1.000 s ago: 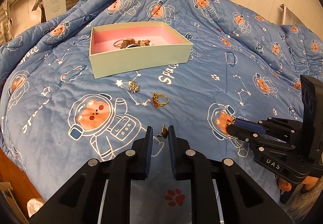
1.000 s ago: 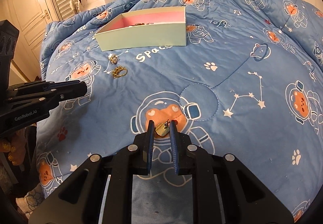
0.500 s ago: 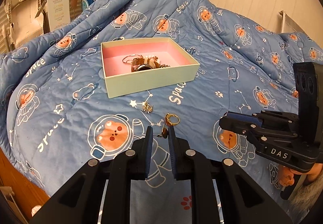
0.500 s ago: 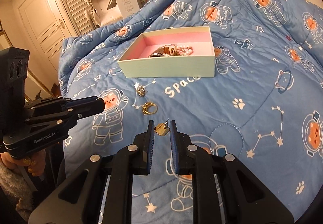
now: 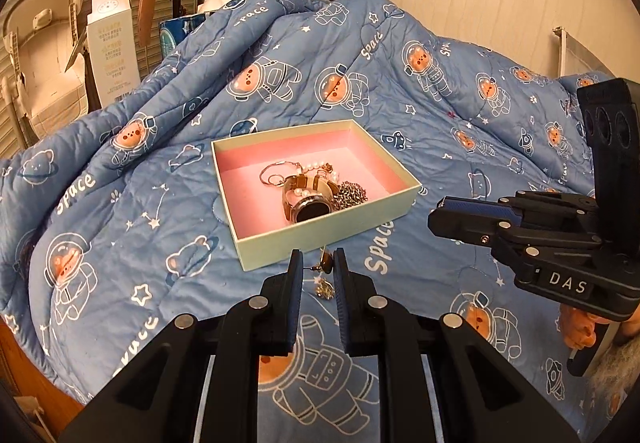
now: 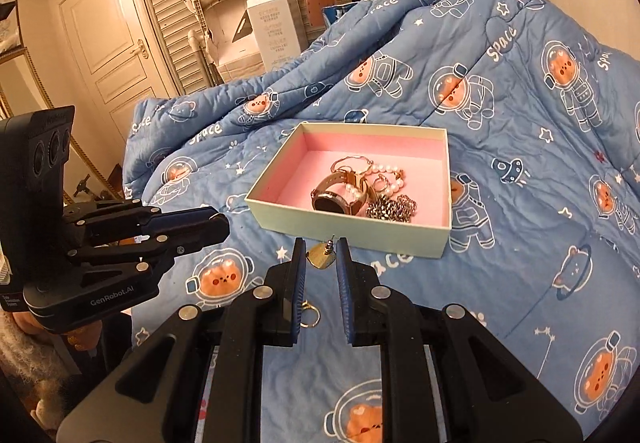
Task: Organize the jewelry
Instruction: 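Carry both earrings with both tools into the pink box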
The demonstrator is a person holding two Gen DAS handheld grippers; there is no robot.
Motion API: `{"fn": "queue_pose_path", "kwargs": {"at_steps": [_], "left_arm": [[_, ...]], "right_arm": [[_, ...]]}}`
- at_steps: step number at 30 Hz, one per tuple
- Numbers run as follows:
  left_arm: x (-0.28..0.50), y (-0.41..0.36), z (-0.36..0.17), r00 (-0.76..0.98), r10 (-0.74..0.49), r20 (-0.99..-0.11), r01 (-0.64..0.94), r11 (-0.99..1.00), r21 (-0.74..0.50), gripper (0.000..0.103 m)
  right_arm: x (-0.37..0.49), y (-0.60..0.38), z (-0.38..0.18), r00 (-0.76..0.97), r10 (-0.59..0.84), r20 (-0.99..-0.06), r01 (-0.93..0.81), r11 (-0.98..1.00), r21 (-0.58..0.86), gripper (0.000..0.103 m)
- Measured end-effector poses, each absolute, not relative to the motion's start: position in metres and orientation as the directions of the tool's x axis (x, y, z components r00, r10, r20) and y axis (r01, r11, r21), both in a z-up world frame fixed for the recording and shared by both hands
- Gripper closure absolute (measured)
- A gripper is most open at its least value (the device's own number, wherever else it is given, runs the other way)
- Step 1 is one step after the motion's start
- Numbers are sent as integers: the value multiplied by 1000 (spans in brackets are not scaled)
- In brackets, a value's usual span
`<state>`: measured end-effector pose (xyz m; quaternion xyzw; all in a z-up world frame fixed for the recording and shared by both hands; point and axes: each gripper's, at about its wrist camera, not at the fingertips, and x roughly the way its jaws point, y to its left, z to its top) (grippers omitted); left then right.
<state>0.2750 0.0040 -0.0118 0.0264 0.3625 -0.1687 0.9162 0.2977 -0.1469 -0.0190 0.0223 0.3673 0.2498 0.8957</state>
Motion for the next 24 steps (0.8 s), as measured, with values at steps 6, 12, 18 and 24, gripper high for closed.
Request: {"fn": "queue_pose_path", "kwargs": {"at_steps": [6, 12, 18, 24], "left_arm": [[306, 3, -7, 681, -282, -675, 337, 940, -53, 88], [339, 4, -9, 672, -265, -692, 330, 943, -40, 88], [373, 3, -16, 656, -242, -715, 305, 951, -42, 88], [398, -7, -23, 625, -251, -739, 311, 949, -59, 88]], "right_arm": [[334, -138, -16, 601, 453, -658, -437, 876, 204, 87], [371, -135, -23, 589, 431, -683, -415, 887, 202, 87], [400, -132, -35, 564, 413, -716, -390, 897, 209, 87], [419, -127, -47, 536, 402, -743, -376, 901, 216, 87]]}}
